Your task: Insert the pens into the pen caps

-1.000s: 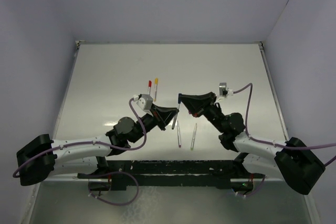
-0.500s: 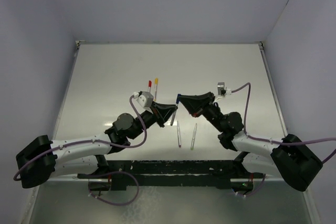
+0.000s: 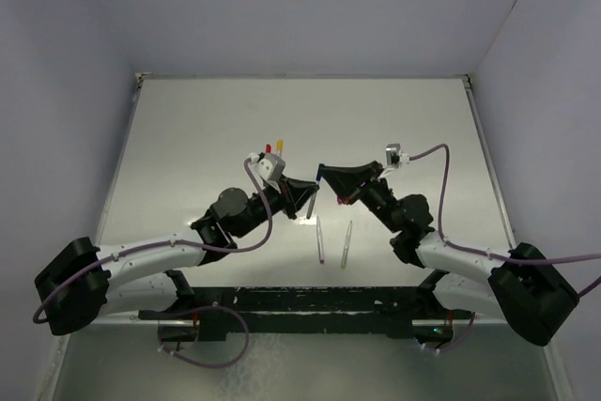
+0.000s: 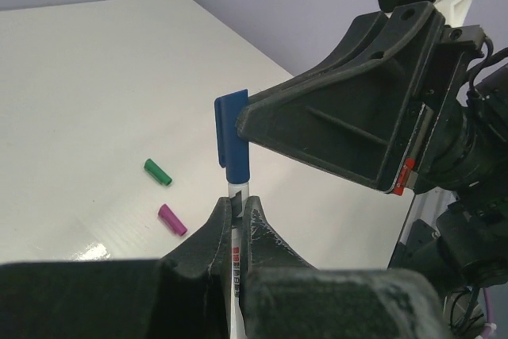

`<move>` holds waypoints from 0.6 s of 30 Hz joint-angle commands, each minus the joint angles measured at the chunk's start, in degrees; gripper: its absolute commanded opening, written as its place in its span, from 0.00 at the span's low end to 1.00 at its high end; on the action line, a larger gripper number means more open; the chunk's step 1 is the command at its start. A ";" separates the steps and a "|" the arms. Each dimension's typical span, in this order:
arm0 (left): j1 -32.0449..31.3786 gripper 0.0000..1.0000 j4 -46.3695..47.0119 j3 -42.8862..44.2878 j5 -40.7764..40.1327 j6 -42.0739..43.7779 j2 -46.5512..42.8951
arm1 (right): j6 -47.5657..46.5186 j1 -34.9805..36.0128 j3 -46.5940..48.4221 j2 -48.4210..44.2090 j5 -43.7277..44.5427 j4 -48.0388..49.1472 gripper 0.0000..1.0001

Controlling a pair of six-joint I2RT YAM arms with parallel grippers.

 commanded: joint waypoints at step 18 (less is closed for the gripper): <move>7.28 0.00 3.54 10.13 1.14 1.62 2.80 | -9.97 3.35 8.86 -0.06 1.43 -25.11 0.18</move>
